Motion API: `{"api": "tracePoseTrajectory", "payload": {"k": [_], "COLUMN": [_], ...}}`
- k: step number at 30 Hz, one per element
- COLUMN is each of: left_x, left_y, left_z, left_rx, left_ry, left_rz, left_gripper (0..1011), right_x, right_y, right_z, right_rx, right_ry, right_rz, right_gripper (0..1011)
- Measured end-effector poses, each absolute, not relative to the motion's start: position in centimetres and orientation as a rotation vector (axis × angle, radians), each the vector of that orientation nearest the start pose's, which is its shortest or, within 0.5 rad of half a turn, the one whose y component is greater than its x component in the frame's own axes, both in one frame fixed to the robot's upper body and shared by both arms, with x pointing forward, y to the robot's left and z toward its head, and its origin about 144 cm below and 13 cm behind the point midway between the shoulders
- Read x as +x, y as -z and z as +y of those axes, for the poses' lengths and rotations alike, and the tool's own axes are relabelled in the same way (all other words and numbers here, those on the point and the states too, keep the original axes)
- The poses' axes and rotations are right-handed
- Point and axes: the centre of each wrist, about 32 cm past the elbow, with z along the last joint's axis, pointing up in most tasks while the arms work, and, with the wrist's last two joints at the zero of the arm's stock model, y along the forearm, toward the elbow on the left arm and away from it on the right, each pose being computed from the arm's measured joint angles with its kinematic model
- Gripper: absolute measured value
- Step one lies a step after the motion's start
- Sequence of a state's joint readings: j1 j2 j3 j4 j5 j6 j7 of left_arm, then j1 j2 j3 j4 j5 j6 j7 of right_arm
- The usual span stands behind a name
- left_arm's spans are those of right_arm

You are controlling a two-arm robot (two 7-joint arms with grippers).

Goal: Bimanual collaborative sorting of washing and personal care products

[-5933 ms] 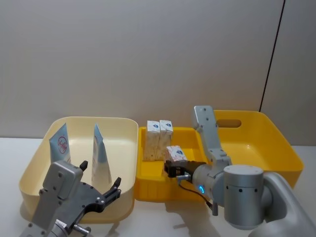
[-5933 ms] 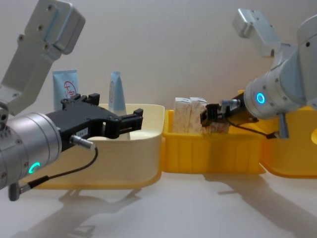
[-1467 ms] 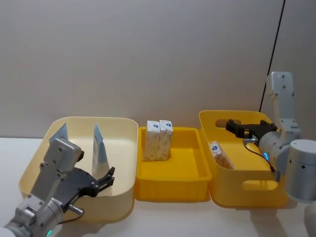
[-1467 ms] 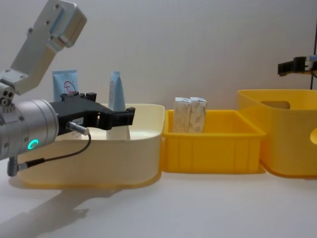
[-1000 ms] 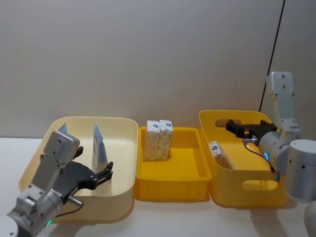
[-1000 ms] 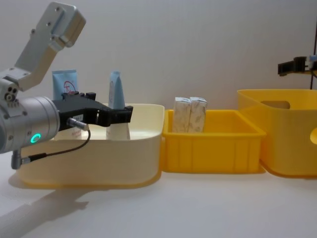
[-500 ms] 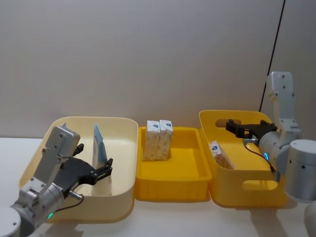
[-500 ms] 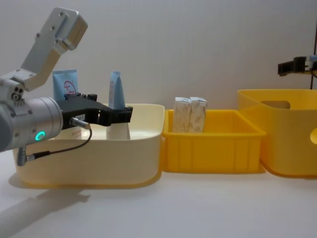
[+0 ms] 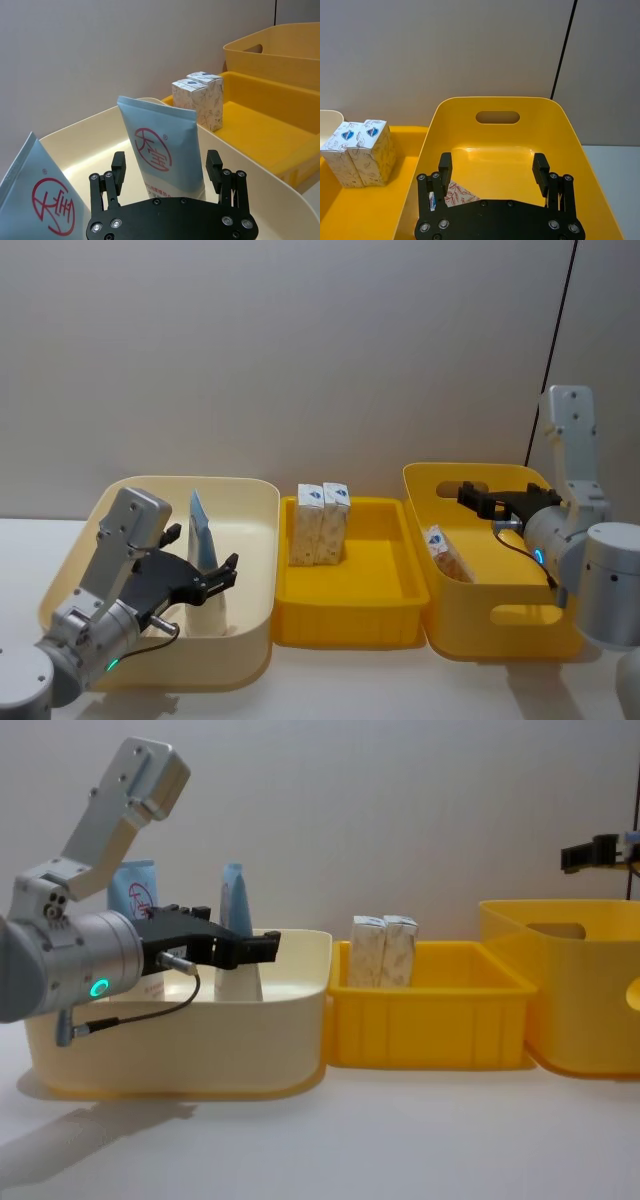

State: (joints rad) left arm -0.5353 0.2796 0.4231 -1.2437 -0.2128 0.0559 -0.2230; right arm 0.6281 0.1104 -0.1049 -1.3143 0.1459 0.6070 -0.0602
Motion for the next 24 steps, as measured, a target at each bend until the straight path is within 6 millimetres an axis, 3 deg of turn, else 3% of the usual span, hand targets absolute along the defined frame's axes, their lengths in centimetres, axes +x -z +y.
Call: {"api": "tracePoseTrajectory", "payload": {"k": [11,19,24], "left_x": [59.34,59.52,59.59], "left_y": [-122.25,-122.25,-122.25], "left_z": [21.25,21.13,21.06], "left_rx": [0.132,0.128,0.128], "left_ry": [-1.050,-1.044,-1.041], "left_rz": [-0.199,-0.200,-0.201], "left_gripper": [992,811,627], "right_x": [60.94,60.94,60.94], "right_y": [-131.17,-131.17,-131.17], "right_z": [-23.61,-23.61,-23.61], "right_rx": [-0.216,-0.216,-0.216], "right_ry": [1.552,1.552,1.552], "right_rz": [0.168,0.169,0.168], "right_gripper": [1001,1001,1001]}}
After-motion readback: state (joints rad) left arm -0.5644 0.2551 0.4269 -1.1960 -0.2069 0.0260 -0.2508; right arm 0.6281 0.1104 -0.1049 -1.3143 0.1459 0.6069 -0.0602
